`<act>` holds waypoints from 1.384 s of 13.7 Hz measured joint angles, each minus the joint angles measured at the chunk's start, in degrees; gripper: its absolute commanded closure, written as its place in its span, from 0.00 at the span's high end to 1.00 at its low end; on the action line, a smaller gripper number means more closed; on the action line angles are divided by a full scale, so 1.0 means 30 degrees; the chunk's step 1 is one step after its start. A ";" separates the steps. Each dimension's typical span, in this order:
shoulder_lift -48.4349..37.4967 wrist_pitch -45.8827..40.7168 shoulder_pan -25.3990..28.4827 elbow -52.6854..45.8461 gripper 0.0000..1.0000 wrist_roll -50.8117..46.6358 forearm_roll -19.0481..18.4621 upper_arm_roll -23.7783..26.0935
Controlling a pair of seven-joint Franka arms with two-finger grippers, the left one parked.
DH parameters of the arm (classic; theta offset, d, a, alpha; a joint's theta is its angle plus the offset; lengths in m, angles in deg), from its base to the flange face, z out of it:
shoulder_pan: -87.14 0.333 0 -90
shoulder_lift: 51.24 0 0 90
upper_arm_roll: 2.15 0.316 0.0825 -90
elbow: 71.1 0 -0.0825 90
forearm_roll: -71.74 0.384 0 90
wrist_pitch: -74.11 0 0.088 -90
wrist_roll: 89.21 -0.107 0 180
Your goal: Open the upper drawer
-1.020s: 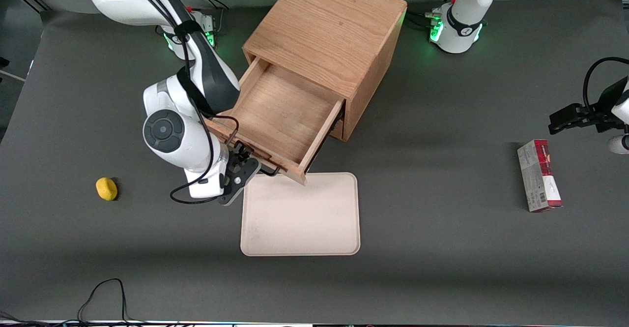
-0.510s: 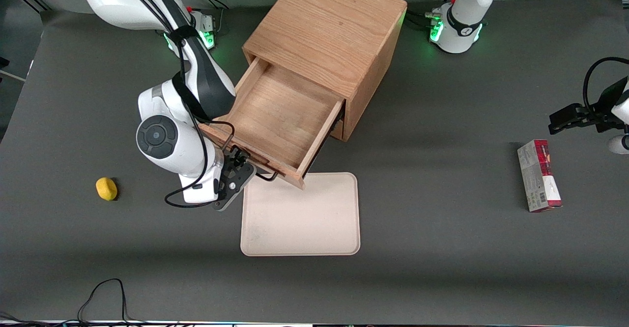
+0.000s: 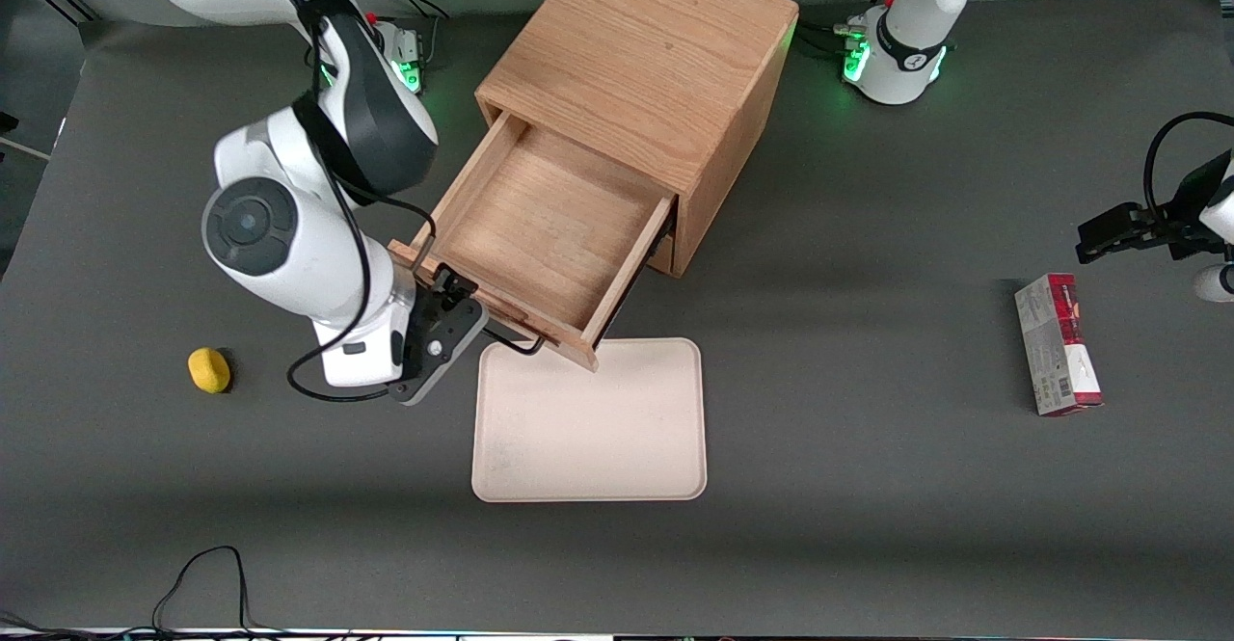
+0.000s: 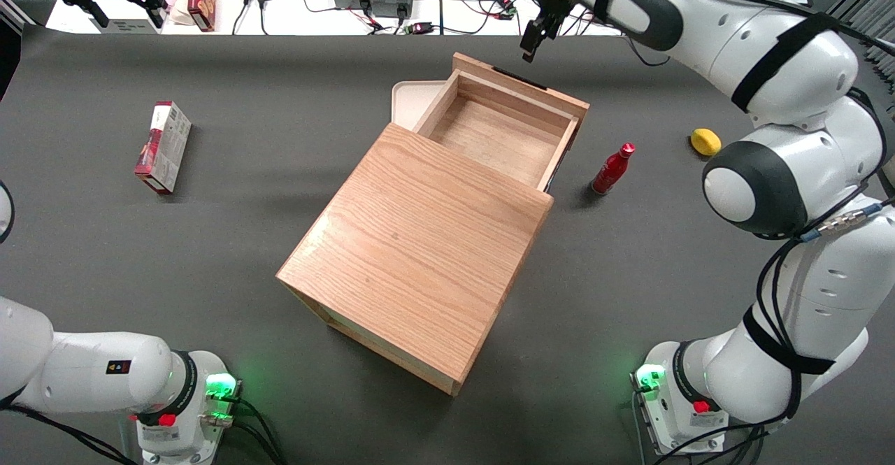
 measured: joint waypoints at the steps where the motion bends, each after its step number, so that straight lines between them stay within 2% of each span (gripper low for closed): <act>1: -0.0169 -0.0399 -0.0009 -0.0308 1.00 -0.0216 0.0000 -0.0153; 5: -0.1692 -0.1288 -0.0083 -0.0768 1.00 -0.1916 -0.0137 -0.1105; 9: -0.3068 -0.3255 -0.0117 -0.0743 1.00 -0.7350 -0.0444 -0.1922; 11: -0.3379 -0.4032 -0.0116 -0.0712 1.00 -0.8908 -0.0479 -0.2464; 19: -0.4934 -0.4437 -0.0242 0.0144 1.00 -0.9557 -0.0784 -0.4798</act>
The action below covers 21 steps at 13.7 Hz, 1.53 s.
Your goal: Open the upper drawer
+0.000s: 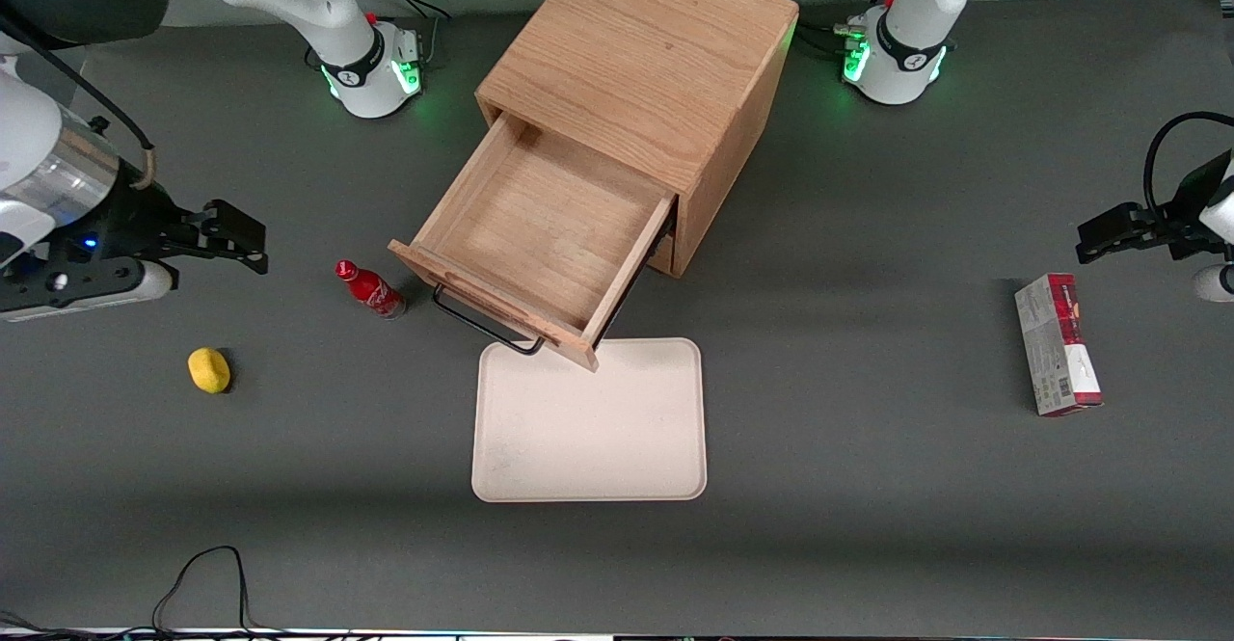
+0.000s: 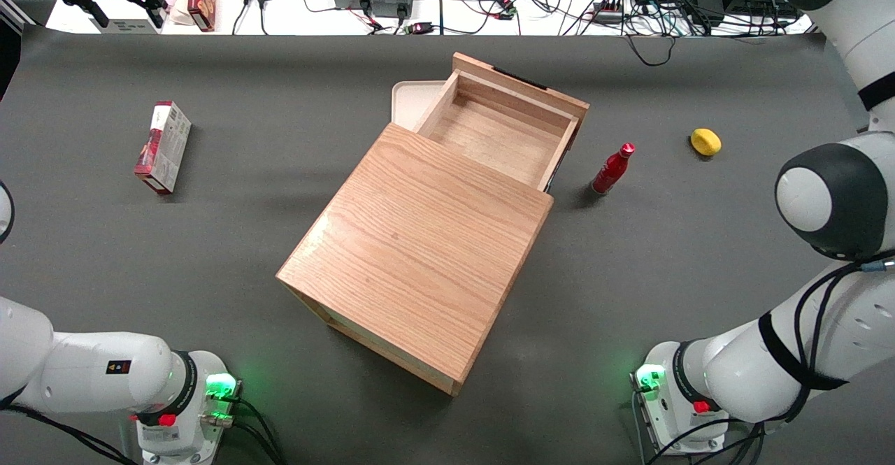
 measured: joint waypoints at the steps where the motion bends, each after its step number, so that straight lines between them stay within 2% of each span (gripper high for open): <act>1: -0.0319 0.0013 -0.0322 0.0288 1.00 -0.0076 -0.0087 0.0027; 3: -0.1293 0.0367 -0.1925 0.1383 1.00 -0.0082 -0.0164 0.0867; 6: -0.3181 0.1513 -0.5237 0.3768 1.00 -0.0081 -0.0446 0.3374; 8: -0.4073 0.2075 -0.6169 0.5089 1.00 -0.0081 -0.0472 0.3915; 13: -0.4298 0.2639 -0.6434 0.6198 1.00 -0.0080 -0.0616 0.3996; 21: -0.3683 0.2963 -0.6456 0.6217 1.00 -0.0075 -0.1044 0.3996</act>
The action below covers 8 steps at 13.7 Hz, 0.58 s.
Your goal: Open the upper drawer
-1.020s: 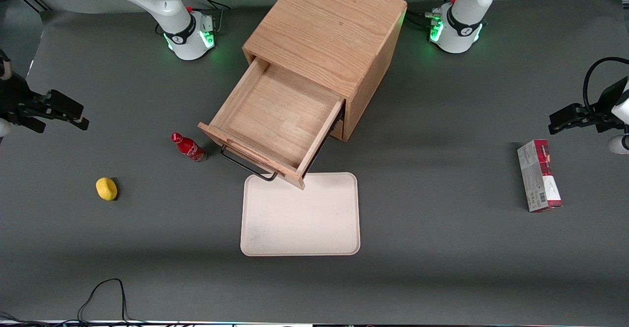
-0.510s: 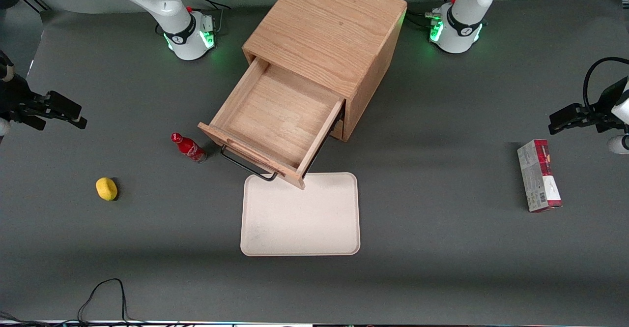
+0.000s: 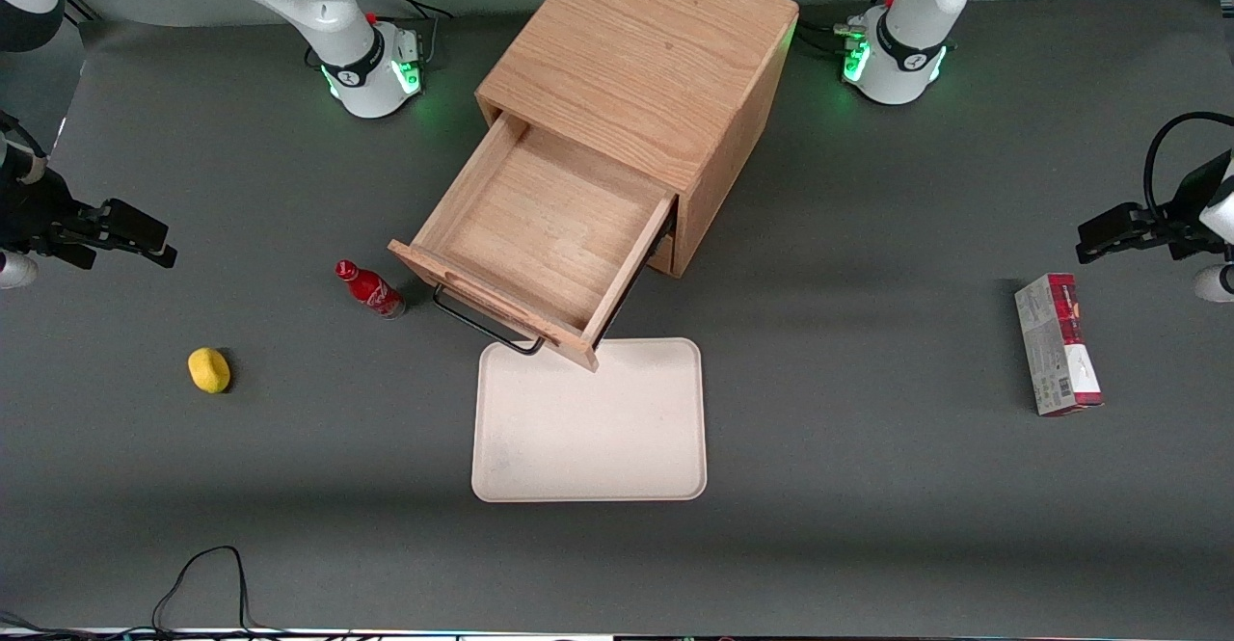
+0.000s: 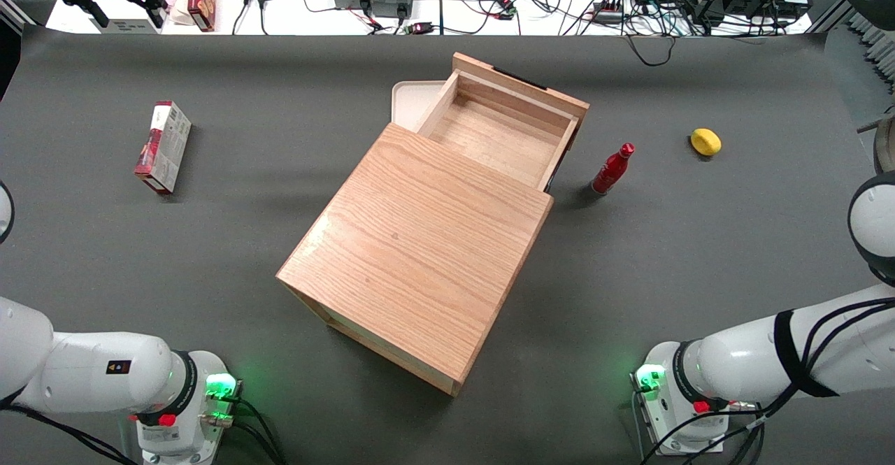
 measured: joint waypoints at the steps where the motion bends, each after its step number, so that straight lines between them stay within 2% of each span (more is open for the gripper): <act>1: -0.0001 -0.0012 -0.0002 -0.0005 1.00 0.0005 -0.0015 0.0000; 8: -0.0012 -0.0677 -0.0049 -0.0066 1.00 0.0008 -0.0283 -0.0067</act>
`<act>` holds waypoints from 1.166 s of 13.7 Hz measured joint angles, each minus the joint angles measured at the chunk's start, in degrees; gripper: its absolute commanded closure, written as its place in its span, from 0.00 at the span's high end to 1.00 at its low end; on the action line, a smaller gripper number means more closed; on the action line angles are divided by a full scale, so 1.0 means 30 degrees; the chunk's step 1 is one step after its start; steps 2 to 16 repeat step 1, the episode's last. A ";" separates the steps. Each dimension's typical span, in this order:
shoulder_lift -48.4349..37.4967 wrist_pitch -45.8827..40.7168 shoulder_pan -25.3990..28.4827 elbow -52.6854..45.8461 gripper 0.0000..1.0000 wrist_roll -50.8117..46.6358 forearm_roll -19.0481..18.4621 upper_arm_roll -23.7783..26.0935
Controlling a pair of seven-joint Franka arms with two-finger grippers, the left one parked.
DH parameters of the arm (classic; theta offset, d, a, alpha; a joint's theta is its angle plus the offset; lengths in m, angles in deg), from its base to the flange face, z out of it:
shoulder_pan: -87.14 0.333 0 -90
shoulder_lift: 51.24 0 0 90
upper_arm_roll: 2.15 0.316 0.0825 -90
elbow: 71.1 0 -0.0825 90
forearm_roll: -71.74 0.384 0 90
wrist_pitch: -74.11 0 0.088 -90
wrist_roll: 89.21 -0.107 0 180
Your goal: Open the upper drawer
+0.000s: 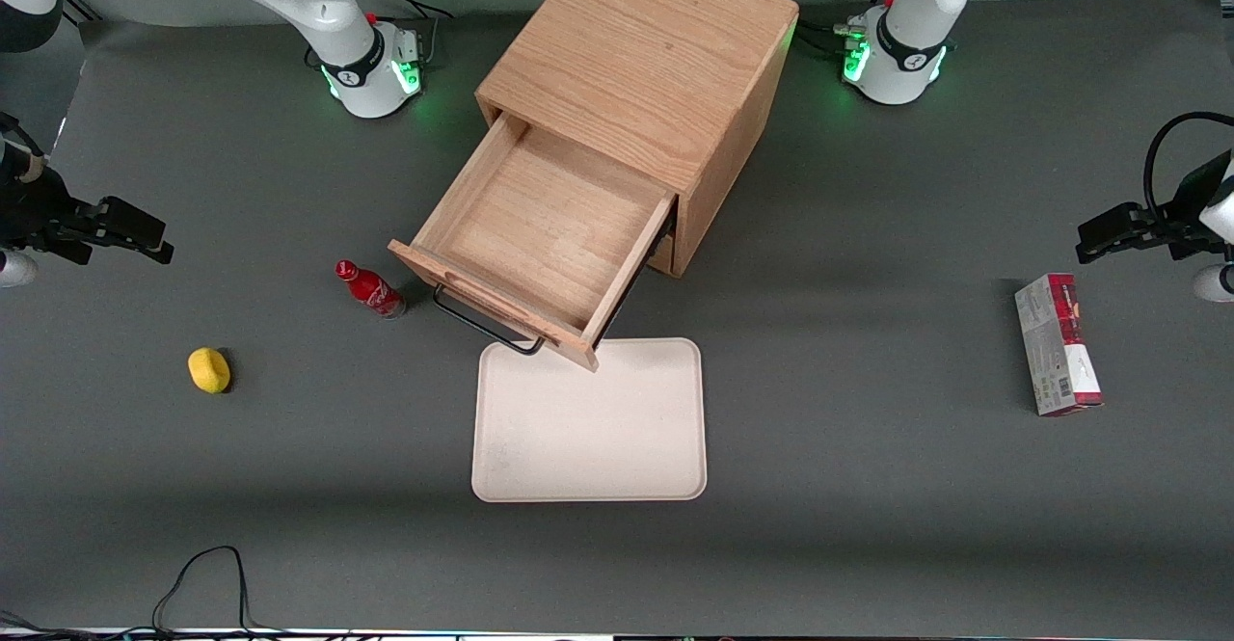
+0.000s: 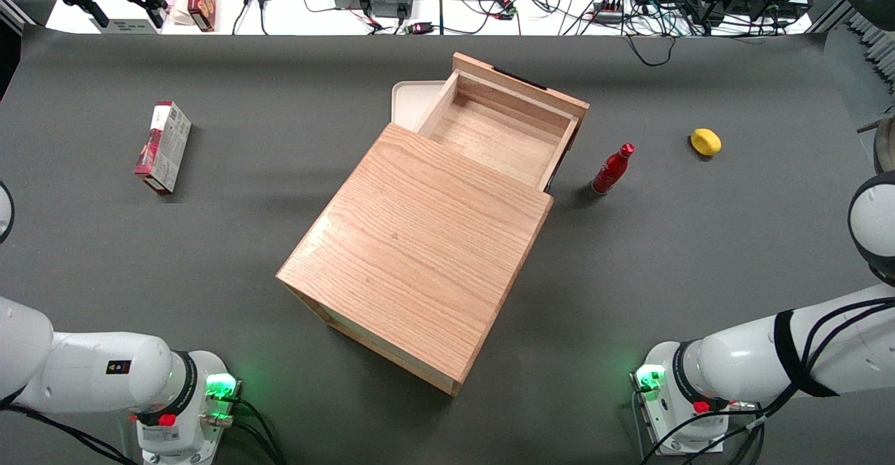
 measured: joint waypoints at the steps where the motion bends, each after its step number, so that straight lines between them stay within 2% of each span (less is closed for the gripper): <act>1: 0.0000 -0.0050 -0.0002 0.0000 1.00 0.0001 -0.0007 -0.0094; 16: 0.0000 -0.0050 -0.0002 0.0000 1.00 0.0001 -0.0007 -0.0094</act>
